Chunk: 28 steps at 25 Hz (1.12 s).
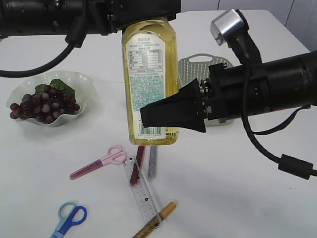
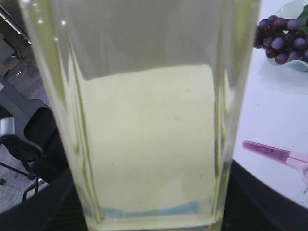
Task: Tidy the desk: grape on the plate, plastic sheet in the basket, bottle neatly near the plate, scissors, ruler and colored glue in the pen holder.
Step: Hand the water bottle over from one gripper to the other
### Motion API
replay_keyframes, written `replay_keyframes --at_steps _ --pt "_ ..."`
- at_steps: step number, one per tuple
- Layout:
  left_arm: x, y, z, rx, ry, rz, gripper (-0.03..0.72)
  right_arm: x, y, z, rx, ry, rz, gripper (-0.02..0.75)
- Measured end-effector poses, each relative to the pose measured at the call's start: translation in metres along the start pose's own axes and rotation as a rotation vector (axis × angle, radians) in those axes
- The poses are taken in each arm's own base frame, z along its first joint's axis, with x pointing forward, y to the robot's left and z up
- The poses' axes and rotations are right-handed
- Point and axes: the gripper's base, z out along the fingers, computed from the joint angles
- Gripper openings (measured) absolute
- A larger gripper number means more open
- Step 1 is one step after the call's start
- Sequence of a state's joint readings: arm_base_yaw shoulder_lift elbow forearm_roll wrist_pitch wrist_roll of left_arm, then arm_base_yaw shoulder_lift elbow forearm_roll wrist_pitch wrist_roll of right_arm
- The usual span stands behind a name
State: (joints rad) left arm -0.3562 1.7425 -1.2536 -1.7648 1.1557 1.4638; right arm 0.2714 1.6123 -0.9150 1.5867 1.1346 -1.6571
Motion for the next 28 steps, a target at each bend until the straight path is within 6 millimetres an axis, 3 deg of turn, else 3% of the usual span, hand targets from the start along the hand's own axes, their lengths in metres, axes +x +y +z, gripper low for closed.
replay_keyframes --at_steps 7,17,23,28 --pt "0.0005 -0.0001 0.0000 0.001 0.005 0.000 0.316 0.0003 0.0000 0.0000 0.000 0.003 0.010 0.553" --pt "0.0011 -0.0001 0.0000 0.001 0.012 0.003 0.314 -0.0007 -0.0001 0.0000 0.001 -0.008 0.031 0.567" --pt "0.0041 -0.0001 0.0002 0.000 0.044 0.017 0.314 -0.0050 -0.0001 -0.0001 -0.001 -0.049 0.088 0.646" --pt "0.0051 0.0001 0.0001 -0.001 0.055 0.022 0.314 -0.0052 0.0001 -0.0001 -0.004 -0.051 0.109 0.658"
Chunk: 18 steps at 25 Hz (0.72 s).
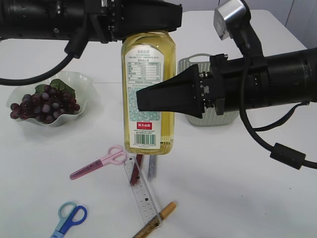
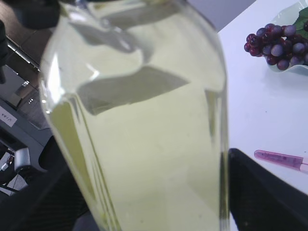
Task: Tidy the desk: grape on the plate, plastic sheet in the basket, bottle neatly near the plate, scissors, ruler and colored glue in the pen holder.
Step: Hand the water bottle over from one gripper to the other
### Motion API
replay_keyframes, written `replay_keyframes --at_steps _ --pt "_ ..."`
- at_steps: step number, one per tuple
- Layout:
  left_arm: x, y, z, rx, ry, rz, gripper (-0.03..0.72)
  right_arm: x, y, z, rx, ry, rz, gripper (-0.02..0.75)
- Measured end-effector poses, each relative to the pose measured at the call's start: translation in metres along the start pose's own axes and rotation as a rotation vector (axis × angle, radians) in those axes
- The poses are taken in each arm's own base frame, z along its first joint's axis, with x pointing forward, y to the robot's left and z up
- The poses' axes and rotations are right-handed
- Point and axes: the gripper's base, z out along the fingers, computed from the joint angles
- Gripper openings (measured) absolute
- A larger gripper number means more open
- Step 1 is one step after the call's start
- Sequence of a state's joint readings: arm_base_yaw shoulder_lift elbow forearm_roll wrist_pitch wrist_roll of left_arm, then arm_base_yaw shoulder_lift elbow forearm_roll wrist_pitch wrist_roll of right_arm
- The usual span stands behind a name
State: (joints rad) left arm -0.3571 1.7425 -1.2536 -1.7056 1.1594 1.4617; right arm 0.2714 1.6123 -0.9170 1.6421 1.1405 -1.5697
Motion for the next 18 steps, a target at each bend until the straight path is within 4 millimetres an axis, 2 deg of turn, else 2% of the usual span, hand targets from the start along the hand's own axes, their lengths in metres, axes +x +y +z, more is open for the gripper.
replay_keyframes --at_steps 18 --pt "0.0007 0.0001 0.0000 -0.001 0.008 -0.015 0.312 0.0039 0.0001 -0.0001 -0.001 0.047 0.004 0.656"
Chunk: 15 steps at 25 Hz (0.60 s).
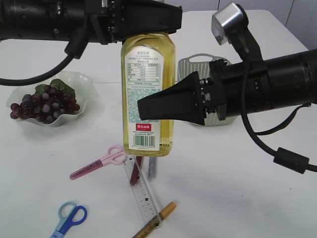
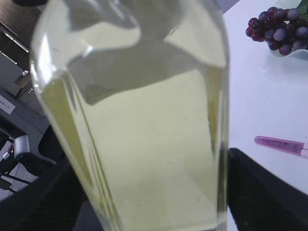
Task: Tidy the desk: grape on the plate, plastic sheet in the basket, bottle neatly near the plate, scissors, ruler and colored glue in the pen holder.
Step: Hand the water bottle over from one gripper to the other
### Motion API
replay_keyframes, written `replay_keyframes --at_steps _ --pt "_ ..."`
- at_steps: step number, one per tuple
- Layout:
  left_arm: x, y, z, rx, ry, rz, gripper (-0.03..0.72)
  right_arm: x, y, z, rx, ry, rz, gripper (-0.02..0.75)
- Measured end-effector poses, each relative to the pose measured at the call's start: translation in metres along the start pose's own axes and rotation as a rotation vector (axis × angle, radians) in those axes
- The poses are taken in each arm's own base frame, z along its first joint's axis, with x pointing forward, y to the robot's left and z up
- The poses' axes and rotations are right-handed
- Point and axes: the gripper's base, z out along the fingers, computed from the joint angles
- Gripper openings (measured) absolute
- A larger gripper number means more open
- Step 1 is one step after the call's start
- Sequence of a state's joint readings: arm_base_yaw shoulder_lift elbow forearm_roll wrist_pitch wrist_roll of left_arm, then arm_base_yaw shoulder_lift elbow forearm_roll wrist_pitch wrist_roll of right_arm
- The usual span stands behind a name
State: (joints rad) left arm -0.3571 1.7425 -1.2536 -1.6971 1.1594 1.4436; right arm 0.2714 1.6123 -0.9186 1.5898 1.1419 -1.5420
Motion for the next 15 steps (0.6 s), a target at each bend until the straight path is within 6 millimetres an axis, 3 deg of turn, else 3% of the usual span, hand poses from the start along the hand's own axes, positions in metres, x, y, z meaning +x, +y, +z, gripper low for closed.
replay_keyframes --at_steps 15 --pt "-0.0018 -0.0087 -0.0036 -0.009 0.041 -0.013 0.312 0.0016 0.0023 -0.0002 -0.020 0.021 0.048 0.648"
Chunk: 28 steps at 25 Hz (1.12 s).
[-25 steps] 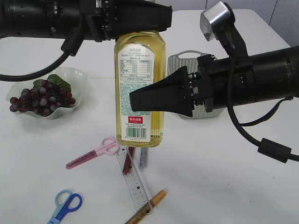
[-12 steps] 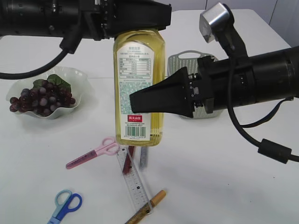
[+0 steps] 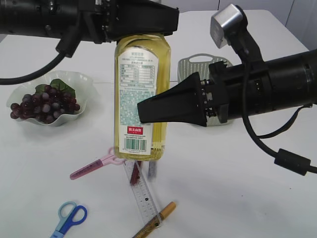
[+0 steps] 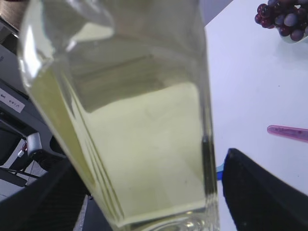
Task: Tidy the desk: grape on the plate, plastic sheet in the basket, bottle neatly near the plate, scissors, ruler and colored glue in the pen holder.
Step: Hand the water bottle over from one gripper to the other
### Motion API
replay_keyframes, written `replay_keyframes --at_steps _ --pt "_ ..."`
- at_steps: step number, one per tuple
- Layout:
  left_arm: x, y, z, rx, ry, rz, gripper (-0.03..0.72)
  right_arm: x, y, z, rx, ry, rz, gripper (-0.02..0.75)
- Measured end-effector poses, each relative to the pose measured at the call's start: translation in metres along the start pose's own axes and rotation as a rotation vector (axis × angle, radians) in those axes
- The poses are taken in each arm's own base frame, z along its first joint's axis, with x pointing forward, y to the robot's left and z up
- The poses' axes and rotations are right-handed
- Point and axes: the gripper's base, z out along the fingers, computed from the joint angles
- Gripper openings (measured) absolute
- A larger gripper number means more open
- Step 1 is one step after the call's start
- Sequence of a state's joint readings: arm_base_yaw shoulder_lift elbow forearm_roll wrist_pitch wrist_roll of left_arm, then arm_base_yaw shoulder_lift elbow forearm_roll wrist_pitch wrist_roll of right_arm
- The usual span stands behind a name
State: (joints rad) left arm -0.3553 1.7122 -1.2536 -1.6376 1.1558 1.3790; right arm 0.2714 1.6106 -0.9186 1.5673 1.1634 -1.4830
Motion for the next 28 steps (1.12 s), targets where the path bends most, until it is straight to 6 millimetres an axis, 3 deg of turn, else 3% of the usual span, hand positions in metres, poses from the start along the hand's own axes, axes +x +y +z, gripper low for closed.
replay_keyframes --at_steps 15,28 --pt "0.000 0.014 -0.020 -0.071 0.030 -0.018 0.311 0.004 0.000 0.000 0.004 0.047 -0.013 0.642" --pt "0.004 0.022 -0.028 -0.138 0.080 -0.078 0.311 0.014 -0.002 -0.002 0.028 0.213 -0.036 0.539"
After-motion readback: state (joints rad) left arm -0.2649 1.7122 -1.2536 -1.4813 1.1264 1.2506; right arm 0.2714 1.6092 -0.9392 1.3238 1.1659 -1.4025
